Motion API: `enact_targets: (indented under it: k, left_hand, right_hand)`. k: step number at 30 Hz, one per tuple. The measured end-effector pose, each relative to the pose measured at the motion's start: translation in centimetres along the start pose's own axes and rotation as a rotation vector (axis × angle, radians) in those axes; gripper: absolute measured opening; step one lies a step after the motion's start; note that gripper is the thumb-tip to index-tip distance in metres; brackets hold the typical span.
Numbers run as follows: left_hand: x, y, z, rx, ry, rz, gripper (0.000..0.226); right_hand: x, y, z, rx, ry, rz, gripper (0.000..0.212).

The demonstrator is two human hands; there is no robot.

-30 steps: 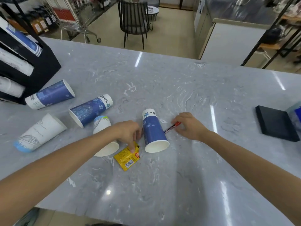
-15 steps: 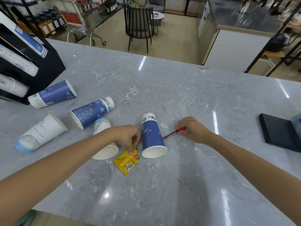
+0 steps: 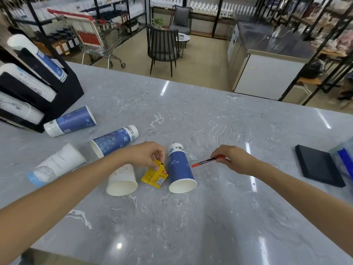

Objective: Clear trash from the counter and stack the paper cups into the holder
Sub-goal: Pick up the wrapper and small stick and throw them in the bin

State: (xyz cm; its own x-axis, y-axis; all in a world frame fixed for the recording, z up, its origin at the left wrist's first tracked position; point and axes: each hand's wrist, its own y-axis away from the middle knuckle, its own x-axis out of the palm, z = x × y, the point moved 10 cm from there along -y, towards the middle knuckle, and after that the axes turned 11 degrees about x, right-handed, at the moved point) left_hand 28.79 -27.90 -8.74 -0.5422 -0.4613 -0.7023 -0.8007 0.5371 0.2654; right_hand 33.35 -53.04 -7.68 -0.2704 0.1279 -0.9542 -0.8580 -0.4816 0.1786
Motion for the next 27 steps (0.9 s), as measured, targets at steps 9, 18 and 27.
enact_targets:
  k: [9, 18, 27]
  left_hand:
    - [-5.1, 3.1, -1.4, 0.123, 0.134, -0.253, 0.023]
    - [-8.7, 10.0, 1.2, 0.105, 0.133, -0.449, 0.023]
    - [-10.5, 20.1, 4.9, 0.048, 0.168, -0.612, 0.019]
  right_hand:
    - [-4.2, 0.8, 5.0, -0.023, 0.044, -0.090, 0.020]
    - [-5.1, -0.2, 13.1, -0.103, -0.041, -0.092, 0.024]
    - [-4.0, -1.8, 22.7, -0.228, -0.146, -0.093, 0.031]
